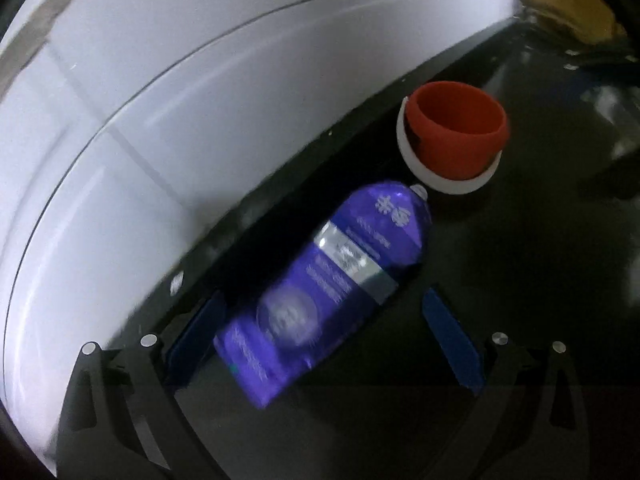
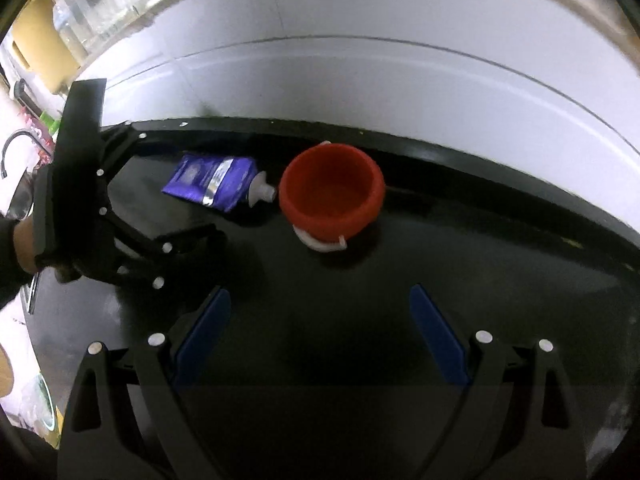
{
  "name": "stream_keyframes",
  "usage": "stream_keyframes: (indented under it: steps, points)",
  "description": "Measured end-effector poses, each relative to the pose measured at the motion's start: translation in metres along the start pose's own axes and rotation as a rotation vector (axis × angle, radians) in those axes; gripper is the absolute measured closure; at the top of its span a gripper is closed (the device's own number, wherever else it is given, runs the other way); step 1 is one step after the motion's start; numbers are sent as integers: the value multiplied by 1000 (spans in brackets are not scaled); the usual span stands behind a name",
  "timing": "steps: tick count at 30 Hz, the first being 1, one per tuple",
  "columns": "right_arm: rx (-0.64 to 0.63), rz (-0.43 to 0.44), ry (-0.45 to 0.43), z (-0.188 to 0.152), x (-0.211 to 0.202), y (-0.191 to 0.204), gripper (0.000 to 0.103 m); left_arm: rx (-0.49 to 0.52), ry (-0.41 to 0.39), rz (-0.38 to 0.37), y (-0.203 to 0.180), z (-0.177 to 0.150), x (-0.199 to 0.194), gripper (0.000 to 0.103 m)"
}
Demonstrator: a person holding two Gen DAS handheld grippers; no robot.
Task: Collect trash
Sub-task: 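Grasp the blue toothpaste tube with the left tool while the right tool grasps the red cup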
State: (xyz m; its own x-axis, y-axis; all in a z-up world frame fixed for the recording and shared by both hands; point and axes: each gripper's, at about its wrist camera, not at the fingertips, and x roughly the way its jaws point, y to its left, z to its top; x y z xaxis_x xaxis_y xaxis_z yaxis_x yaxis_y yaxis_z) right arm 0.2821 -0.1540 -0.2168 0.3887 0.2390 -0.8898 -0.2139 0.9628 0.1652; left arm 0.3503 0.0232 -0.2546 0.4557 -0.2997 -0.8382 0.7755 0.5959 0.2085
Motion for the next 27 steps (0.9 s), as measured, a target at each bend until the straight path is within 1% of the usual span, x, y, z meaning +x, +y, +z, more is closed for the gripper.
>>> stream_keyframes:
  steps: [1, 5, 7, 9, 10, 12, 15, 17, 18, 19, 20, 21, 22, 23, 26, 27]
  points:
    - [-6, 7, -3, 4, 4, -1, 15, 3, 2, -66, 4, 1, 3, 7]
    - [-19, 49, -13, 16, 15, -10, 15, 53, -25, -201, 8, 3, 11, 6]
    - [-27, 52, -18, 19, 18, -14, 15, 66, -27, -265, 12, 5, 15, 6]
    - [-30, 70, -20, 23, 20, -17, 15, 109, -53, -275, 9, 4, 15, 6]
    - [-30, 76, -21, 24, 21, -18, 15, 110, -55, -276, 8, 4, 15, 6]
    - [-36, 83, -22, 26, 23, -19, 15, 129, -45, -302, 4, 2, 14, 6]
    - [-60, 84, -30, 26, 25, -18, 15, 129, -56, -303, -8, -5, 7, 6]
    - [-69, 80, -26, 25, 31, -15, 15, 108, -66, -292, -18, -10, 3, 8]
    - [-68, 77, -28, 26, 32, -15, 15, 88, -68, -283, -20, -10, 3, 10]
    - [-70, 77, -30, 26, 34, -14, 15, 73, -69, -276, -22, -11, 1, 16]
    - [-73, 73, -30, 26, 35, -12, 15, 64, -74, -268, -24, -11, 0, 19]
    - [-81, 61, -30, 27, 39, -11, 17, 46, -78, -257, -25, -10, -2, 30]
    - [-84, 54, -28, 26, 41, -9, 21, 30, -80, -247, -25, -8, -2, 46]
    - [-83, 59, -24, 26, 44, -9, 22, 13, -82, -230, -26, -6, -3, 53]
    - [-76, 90, -27, 24, 44, -4, 30, -41, -60, -196, -29, -1, -3, 53]
    - [-75, 104, -28, 27, 43, -4, 39, -64, -54, -177, -31, 0, -3, 53]
